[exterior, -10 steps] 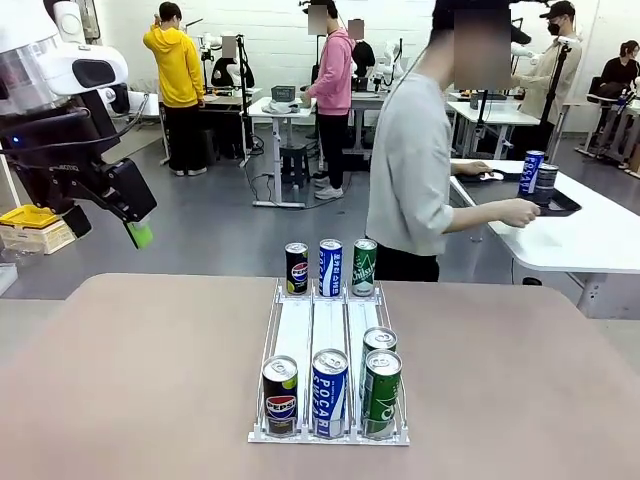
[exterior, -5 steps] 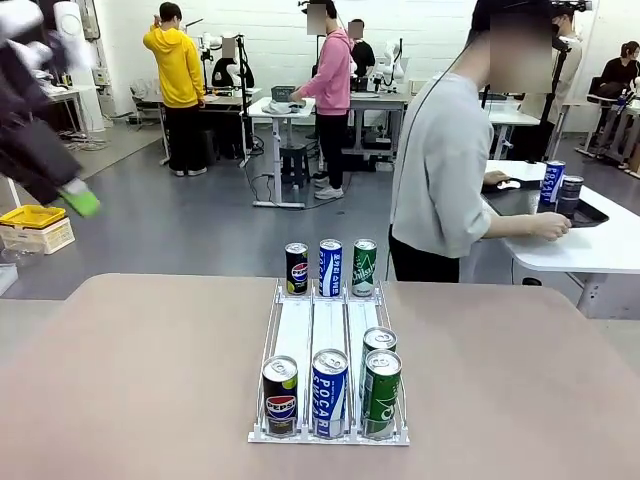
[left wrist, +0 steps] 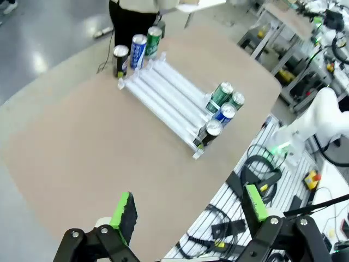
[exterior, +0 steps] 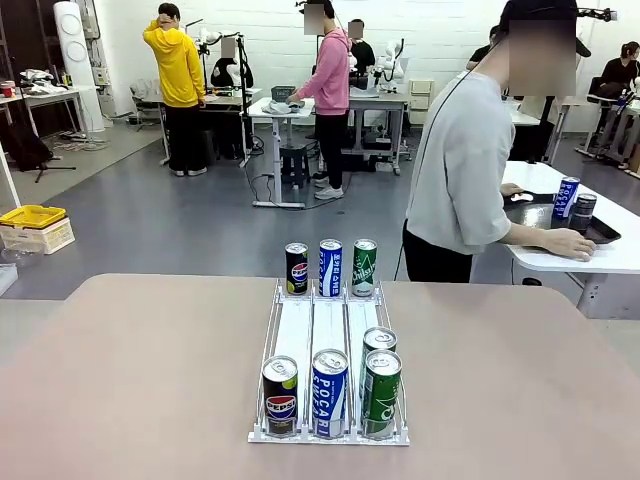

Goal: Retrieve and hand over the desired beverage to the person.
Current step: Place the picked can on the Handle tray extended by the person.

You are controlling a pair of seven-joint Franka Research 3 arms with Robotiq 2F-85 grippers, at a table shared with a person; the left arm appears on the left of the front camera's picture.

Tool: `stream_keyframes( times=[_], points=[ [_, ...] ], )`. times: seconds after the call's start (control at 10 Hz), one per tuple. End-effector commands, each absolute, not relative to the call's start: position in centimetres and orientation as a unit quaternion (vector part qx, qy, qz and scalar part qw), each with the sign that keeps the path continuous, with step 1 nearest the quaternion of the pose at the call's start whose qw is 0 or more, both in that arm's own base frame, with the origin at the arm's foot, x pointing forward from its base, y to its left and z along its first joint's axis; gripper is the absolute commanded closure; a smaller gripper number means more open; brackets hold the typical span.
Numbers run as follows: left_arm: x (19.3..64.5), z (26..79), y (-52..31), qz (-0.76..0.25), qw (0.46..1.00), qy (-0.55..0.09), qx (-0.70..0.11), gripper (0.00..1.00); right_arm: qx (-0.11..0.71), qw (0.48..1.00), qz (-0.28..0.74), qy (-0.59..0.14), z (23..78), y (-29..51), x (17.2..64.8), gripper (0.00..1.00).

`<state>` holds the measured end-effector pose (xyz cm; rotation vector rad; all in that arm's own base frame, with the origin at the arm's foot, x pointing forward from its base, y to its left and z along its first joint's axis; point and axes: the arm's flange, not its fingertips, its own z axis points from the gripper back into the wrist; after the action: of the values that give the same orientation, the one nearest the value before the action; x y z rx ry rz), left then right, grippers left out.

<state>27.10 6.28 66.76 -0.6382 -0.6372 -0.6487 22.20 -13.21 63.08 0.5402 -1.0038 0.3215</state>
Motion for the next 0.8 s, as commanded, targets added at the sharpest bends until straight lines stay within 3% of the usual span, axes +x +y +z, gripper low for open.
stream_keyframes(
  times=[0.0,0.7],
  points=[
    [27.2,65.6,6.0,-0.294,0.83,-0.347,-0.322,0.0,0.264,0.824,0.159,-0.475,62.9,-13.1,22.4,0.0],
    [27.1,66.0,6.5,-0.281,0.838,-0.33,-0.333,0.0,0.264,0.824,0.159,-0.475,62.9,-13.1,22.4,0.0]
  ],
)
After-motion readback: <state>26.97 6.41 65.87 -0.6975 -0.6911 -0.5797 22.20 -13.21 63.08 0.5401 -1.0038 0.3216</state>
